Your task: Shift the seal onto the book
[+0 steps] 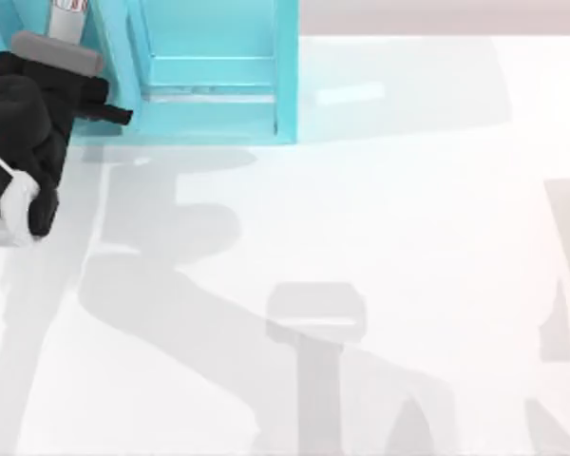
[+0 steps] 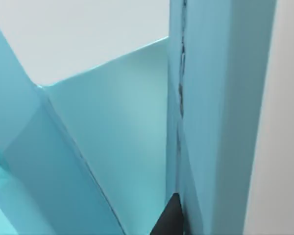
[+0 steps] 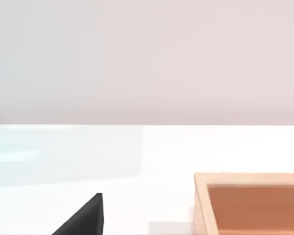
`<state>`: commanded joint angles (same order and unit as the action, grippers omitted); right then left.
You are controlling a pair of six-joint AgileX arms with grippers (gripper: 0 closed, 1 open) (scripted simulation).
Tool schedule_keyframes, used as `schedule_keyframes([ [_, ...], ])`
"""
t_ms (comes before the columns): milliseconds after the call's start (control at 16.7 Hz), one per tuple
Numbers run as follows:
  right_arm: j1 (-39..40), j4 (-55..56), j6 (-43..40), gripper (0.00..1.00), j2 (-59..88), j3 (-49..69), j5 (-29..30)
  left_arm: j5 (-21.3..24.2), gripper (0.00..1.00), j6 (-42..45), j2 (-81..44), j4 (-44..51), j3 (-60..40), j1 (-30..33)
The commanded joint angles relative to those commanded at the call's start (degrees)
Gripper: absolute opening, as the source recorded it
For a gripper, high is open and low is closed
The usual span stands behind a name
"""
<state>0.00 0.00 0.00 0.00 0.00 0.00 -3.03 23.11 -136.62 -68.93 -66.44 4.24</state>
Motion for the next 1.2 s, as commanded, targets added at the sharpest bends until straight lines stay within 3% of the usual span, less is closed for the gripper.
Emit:
schedule_keyframes([
  [720, 0.0, 0.0, 0.0, 1.00, 0.0, 0.0, 0.0, 0.0, 0.00, 0.2, 3.6, 2.6, 2.2, 0.1],
  [1200, 0.0, 0.0, 0.0, 1.00, 0.0, 0.0, 0.0, -1.2, 0.00, 0.3, 36.5, 20.9, 16.2, 0.9],
])
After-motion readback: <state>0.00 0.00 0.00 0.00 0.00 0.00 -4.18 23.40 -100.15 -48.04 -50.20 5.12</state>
